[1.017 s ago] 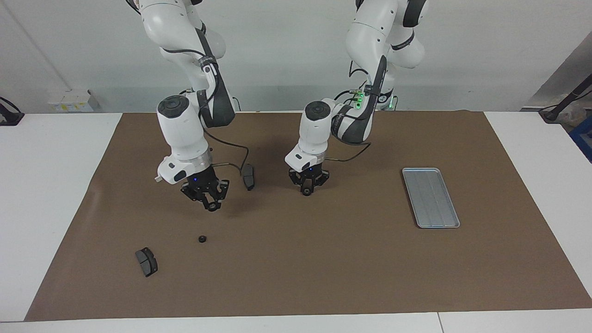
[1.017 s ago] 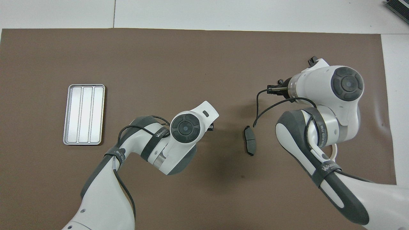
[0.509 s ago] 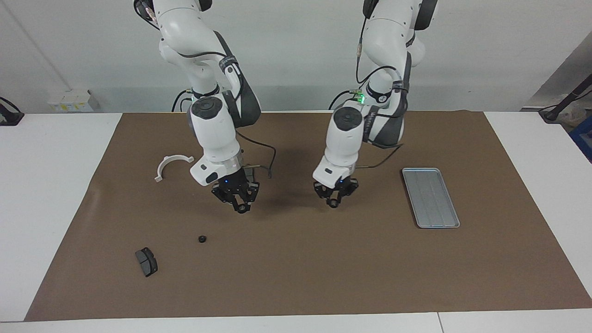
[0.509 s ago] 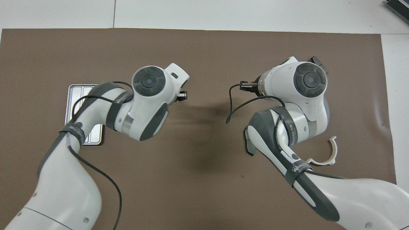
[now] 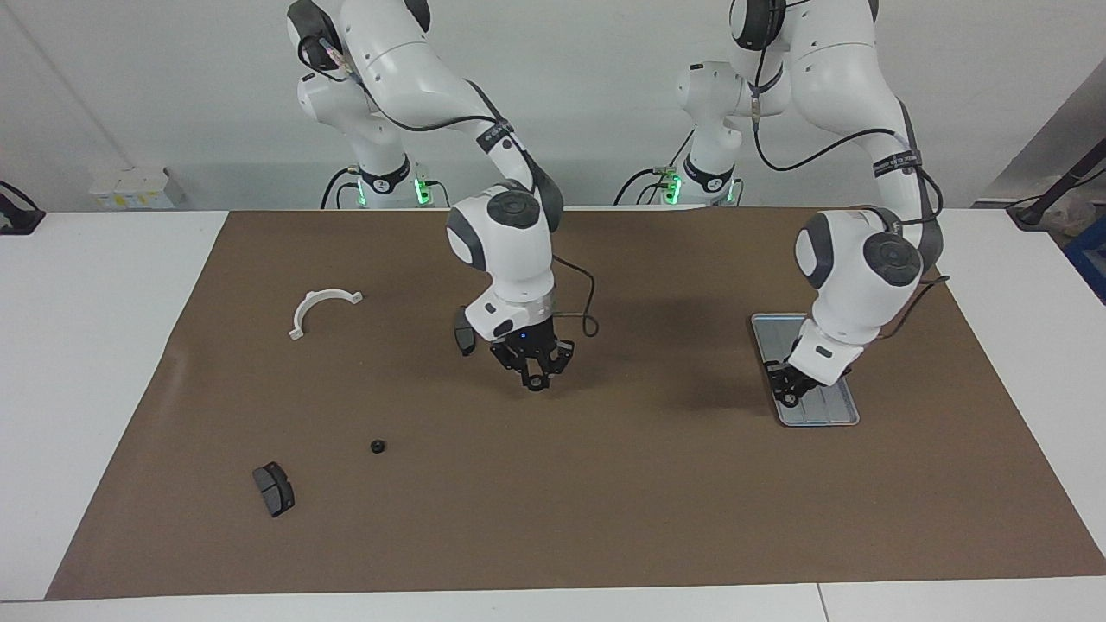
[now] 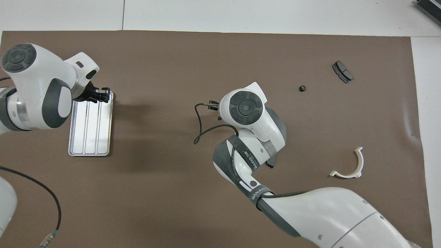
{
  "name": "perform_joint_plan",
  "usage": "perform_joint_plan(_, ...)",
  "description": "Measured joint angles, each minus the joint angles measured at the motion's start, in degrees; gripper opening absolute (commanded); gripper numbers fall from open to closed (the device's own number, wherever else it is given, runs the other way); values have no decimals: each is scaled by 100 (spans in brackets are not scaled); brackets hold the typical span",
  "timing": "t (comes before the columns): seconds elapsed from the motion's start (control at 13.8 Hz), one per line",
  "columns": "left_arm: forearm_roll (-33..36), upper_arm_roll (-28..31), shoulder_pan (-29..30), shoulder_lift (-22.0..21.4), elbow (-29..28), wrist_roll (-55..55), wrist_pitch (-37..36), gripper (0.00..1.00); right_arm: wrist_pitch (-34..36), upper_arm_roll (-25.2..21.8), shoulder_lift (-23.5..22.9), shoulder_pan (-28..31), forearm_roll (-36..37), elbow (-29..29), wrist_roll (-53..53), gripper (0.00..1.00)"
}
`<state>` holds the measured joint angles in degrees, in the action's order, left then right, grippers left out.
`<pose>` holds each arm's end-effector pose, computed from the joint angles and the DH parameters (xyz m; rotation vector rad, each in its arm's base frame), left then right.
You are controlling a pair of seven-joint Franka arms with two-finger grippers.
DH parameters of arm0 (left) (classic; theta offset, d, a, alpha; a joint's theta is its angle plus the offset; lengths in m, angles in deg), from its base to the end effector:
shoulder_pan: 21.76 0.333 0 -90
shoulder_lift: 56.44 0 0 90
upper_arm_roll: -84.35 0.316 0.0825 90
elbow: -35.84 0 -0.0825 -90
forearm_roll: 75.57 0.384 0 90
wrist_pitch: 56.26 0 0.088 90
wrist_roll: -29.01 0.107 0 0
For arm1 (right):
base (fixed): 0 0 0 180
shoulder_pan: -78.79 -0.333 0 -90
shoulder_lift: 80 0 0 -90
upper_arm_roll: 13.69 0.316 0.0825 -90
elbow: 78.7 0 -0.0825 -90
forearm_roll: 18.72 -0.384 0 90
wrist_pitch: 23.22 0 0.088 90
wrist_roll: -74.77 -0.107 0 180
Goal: Pick bearing gear from pile to tray
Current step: 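Place the first bearing in the metal tray with the left gripper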
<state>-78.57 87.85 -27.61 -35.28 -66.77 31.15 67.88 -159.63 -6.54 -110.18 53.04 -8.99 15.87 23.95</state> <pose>0.6440 -0.0314 0.3470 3.1190 -0.0832 0.0114 0.5953 0.3694 0.3290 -3.0188 0.3414 -0.3074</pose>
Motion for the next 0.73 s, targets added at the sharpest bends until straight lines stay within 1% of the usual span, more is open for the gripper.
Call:
perform_joint_plan(0.15,-62,-7,183,-151,-493,457,271,63,0,-4,-243,-222,36,-180,-329,0)
perform_joint_plan(0.22,-66,-11,188,-220,-733,519,463,84,0,-6,-322,-342,86,-228,-471,0)
perform_joint_plan(0.29,-66,-32,185,-277,-908,536,595,100,0,-6,-366,-431,118,-262,-551,0)
perform_joint_plan(0.44,-66,-76,174,-337,-1012,548,732,100,9,-5,-375,-490,131,-290,-577,0)
perform_joint_plan(0.58,-66,-114,155,-392,-957,550,805,100,58,-5,-380,-504,134,-288,-577,49)
perform_joint_plan(0.65,-66,-132,119,-414,-883,549,806,100,86,-5,-383,-520,135,-288,-577,83)
perform_joint_plan(0.73,-68,-135,36,-427,-808,529,806,100,111,-5,-386,-533,137,-288,-577,100)
